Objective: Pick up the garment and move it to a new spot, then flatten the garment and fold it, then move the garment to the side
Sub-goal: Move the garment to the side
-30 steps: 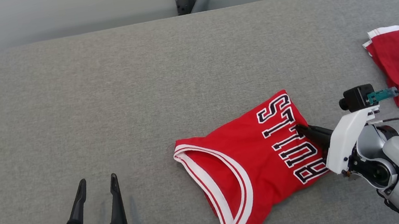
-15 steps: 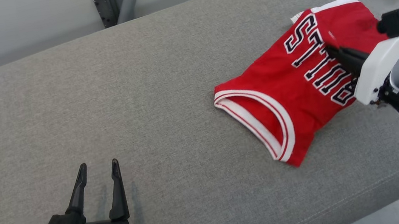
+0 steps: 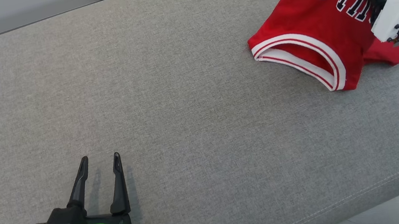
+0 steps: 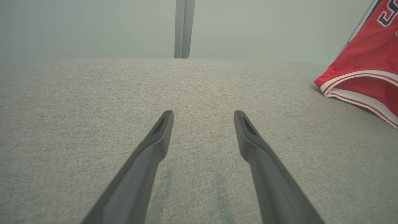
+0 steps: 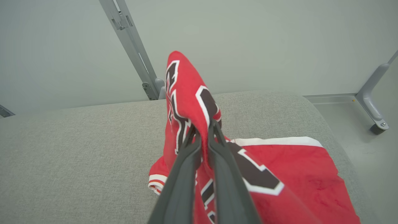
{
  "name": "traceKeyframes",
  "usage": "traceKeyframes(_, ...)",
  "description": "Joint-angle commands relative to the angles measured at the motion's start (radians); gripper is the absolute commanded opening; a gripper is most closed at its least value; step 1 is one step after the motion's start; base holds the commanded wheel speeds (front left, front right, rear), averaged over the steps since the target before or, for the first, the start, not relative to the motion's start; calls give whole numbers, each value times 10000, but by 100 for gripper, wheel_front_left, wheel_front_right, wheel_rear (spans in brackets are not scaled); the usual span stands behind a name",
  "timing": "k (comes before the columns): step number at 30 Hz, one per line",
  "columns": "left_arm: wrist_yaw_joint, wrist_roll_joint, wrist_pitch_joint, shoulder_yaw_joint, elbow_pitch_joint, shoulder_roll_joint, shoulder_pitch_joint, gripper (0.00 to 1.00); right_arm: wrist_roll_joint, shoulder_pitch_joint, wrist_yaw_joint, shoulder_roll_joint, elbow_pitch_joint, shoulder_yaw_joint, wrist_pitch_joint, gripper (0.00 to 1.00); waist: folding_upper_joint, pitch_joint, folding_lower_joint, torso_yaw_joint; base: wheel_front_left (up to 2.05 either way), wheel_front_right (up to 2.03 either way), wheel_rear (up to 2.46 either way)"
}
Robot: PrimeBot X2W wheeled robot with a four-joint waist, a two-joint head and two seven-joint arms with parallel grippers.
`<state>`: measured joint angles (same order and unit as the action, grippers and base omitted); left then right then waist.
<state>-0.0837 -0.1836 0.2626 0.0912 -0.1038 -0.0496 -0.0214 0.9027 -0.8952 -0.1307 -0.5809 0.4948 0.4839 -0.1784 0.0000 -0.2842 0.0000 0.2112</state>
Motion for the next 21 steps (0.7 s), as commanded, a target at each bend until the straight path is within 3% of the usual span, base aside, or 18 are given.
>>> traceKeyframes(1, -21, 49, 23, -44, 11, -25, -155, 100, 26, -189, 3, 19, 102, -66, 35, 0, 0, -102, 0, -134, 0, 0, 0)
traceKeyframes(15, -79, 317, 23, -247, 90, -25, 28, 100, 419, -78, 3, -598, 1009, -822, 137, 0, 0, -143, 0, 7, 0, 0, 0)
traceKeyframes(21, -173, 439, 21, -217, 46, -25, -38, 100, 520, 189, 3, -469, 1810, -1252, 374, 0, 0, -151, 0, 79, 0, 0, 0)
